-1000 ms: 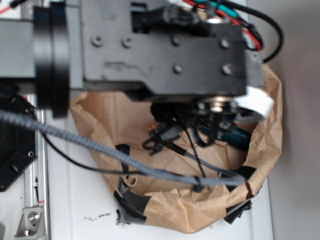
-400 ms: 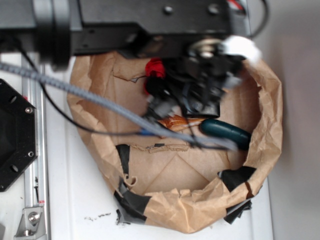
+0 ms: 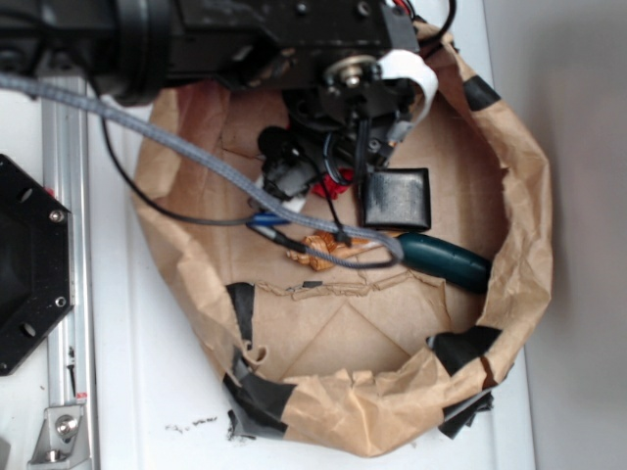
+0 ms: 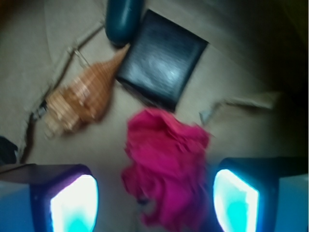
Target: Grab the red paper.
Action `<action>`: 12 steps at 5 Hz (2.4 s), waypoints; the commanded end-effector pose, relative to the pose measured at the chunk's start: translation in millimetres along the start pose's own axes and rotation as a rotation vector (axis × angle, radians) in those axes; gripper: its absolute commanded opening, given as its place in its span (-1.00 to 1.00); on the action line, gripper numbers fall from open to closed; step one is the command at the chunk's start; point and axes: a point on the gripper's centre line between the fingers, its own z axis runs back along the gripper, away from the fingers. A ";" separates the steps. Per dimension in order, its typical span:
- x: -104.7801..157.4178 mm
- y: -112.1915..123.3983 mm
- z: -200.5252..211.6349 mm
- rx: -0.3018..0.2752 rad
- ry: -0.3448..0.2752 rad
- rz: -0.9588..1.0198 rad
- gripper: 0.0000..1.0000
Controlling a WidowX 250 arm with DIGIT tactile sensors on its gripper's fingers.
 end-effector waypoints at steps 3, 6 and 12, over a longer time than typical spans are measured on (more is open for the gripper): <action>21.5 26.5 -44.3 0.036 0.038 -0.059 1.00; 14.8 22.3 -37.7 0.023 0.063 -0.087 -1.00; 56.6 -40.3 98.2 0.040 -0.118 0.155 -1.00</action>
